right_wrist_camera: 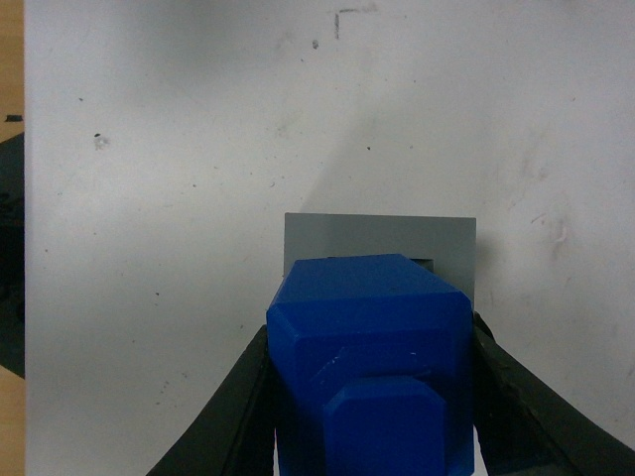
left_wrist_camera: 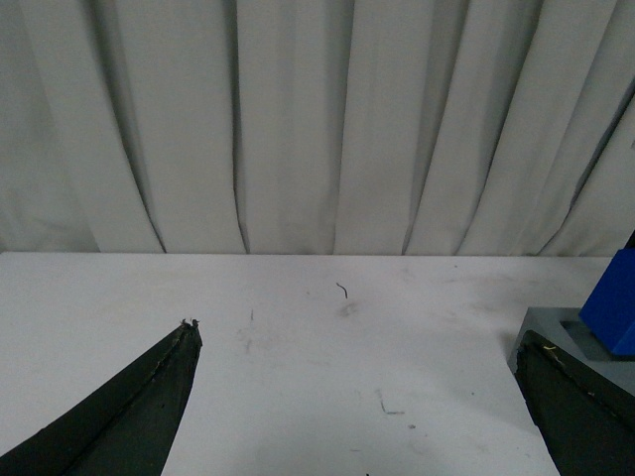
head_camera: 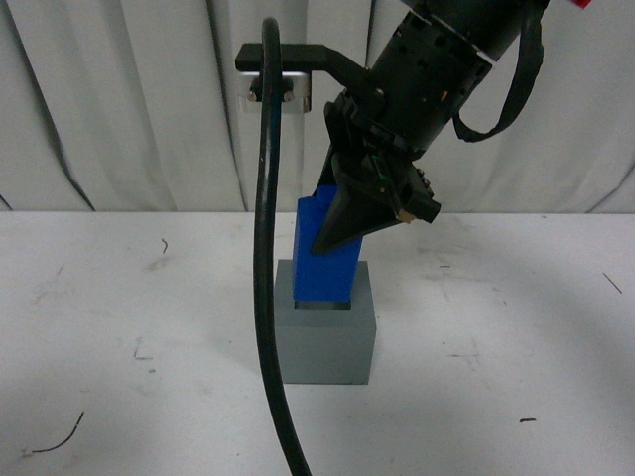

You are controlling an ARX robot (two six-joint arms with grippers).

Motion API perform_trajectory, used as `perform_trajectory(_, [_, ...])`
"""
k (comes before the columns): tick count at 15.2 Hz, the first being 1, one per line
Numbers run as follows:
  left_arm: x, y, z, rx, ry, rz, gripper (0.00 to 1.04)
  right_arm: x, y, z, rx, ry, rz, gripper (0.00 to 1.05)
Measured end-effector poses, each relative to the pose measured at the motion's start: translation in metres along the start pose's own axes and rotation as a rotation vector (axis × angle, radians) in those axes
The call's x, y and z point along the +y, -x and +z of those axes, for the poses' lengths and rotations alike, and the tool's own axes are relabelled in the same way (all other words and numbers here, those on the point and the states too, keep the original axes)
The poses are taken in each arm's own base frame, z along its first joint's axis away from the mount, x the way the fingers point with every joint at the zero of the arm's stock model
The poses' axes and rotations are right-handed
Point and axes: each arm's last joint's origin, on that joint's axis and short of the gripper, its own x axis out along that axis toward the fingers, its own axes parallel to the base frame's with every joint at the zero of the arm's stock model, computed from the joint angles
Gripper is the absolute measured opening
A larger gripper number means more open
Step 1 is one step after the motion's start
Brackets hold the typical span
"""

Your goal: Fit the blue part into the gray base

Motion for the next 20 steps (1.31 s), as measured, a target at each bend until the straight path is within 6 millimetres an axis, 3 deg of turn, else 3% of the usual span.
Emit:
perform_trajectory(9, [0.000, 0.000, 0.000, 0.000, 0.000, 0.000, 0.98, -0.014, -0.021, -0.004, 0.018, -0.056, 0.004, 0.47])
perform_trajectory(20, [0.000, 0.000, 0.000, 0.000, 0.000, 0.000, 0.98, -0.019, -0.022, -0.011, 0.009, -0.054, 0.000, 0.47])
